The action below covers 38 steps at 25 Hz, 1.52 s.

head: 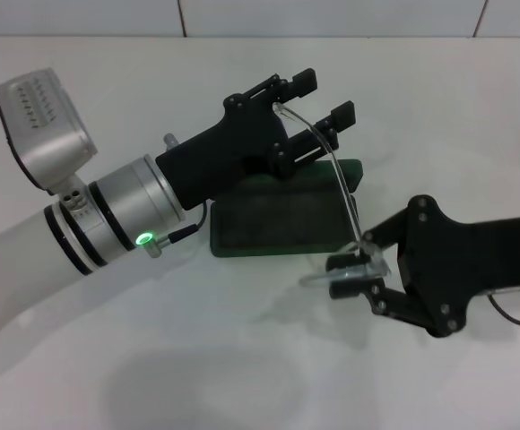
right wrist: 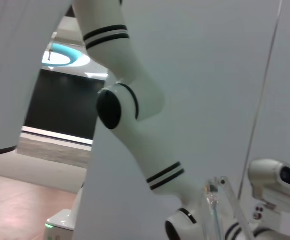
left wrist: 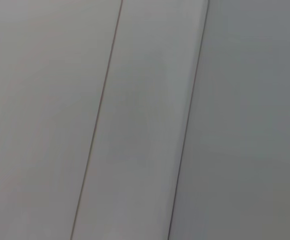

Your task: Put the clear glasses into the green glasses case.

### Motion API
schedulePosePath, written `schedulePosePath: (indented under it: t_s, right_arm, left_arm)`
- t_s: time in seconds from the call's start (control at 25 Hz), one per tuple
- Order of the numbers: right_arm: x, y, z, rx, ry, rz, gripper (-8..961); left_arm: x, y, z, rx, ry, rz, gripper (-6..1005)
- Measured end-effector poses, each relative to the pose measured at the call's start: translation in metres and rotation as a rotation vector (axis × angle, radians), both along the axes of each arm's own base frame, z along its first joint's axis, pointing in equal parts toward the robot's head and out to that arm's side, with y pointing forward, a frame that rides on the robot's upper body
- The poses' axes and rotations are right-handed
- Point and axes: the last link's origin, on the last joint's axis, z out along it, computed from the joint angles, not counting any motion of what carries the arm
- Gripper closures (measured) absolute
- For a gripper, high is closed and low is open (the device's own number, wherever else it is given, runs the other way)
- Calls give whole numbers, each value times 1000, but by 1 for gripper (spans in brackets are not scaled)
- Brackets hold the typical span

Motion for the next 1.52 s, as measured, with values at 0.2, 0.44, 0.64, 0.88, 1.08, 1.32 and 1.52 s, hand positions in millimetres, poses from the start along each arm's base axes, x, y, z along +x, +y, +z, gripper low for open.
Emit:
schedulePosePath:
  t_s: [0.2, 0.44, 0.64, 0.88, 1.08, 1.32, 1.52]
  right_arm:
    - [-2, 9, -1, -3, -15, -59, 830]
    - [-3, 19, -1, -24, -44, -141, 830]
    - [-2, 26, -1, -48, -66, -226, 829]
    - [-2, 33, 0, -87, -86, -323, 829]
    - [-1, 36, 0, -91, -92, -359, 829]
    - [2, 39, -1, -95, -99, -409, 829]
    - [2, 38, -1, -102, -98, -411, 829]
  left_arm:
    - [1, -3, -1, -8, 2, -17, 300]
    - [-1, -3, 0, 3, -2, -8, 300]
    - [-4, -5, 0, 24, 7, -8, 300]
    - [-5, -6, -1, 38, 12, -13, 300]
    - [-7, -7, -2, 51, 29, -17, 300]
    - [-11, -11, -3, 59, 35, -11, 300]
    - [-13, -12, -3, 67, 39, -9, 300]
